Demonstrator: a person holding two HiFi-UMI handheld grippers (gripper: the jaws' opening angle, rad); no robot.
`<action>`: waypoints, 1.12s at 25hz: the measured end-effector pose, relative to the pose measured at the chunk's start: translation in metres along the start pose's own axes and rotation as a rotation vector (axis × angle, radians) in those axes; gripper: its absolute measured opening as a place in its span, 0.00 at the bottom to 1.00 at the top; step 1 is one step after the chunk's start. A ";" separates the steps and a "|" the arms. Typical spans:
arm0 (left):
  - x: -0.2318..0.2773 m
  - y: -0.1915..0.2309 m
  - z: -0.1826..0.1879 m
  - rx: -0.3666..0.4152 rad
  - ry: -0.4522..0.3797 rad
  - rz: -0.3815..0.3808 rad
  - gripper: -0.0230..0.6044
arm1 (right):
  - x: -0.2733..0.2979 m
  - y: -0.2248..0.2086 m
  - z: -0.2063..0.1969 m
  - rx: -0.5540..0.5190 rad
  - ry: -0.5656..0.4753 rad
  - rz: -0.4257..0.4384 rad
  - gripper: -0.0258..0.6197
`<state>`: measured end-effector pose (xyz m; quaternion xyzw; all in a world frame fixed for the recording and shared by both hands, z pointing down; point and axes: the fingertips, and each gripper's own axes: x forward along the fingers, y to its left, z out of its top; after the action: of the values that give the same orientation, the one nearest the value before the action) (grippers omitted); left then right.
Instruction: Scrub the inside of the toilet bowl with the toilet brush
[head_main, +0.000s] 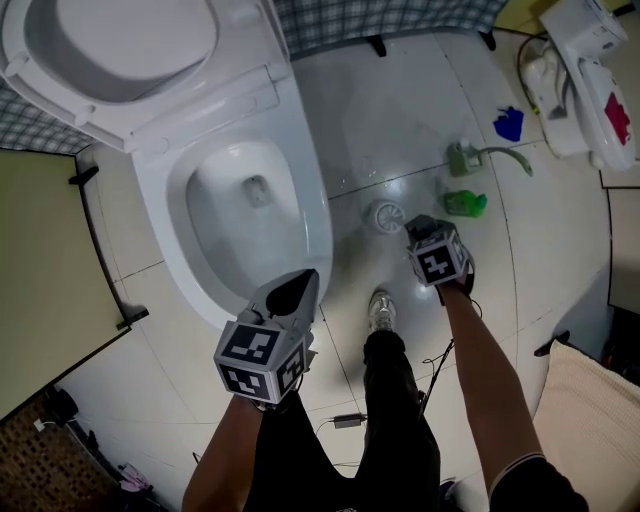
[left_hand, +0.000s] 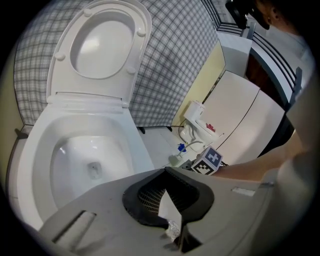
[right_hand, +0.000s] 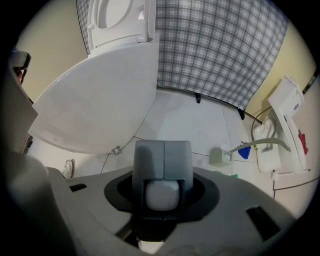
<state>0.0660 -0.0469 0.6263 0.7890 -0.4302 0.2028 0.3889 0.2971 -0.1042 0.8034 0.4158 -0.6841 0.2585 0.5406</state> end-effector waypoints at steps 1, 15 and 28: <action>0.000 0.002 -0.001 0.002 0.001 -0.001 0.05 | 0.003 0.001 0.000 -0.004 0.008 -0.001 0.31; -0.038 0.028 0.005 0.016 -0.020 0.031 0.05 | -0.069 -0.003 0.030 -0.002 -0.091 0.010 0.48; -0.212 -0.044 0.159 0.130 -0.313 0.000 0.05 | -0.409 0.100 0.196 0.196 -0.858 0.315 0.09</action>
<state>-0.0157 -0.0472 0.3701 0.8346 -0.4713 0.1049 0.2652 0.1382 -0.0911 0.3671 0.4252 -0.8730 0.2057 0.1212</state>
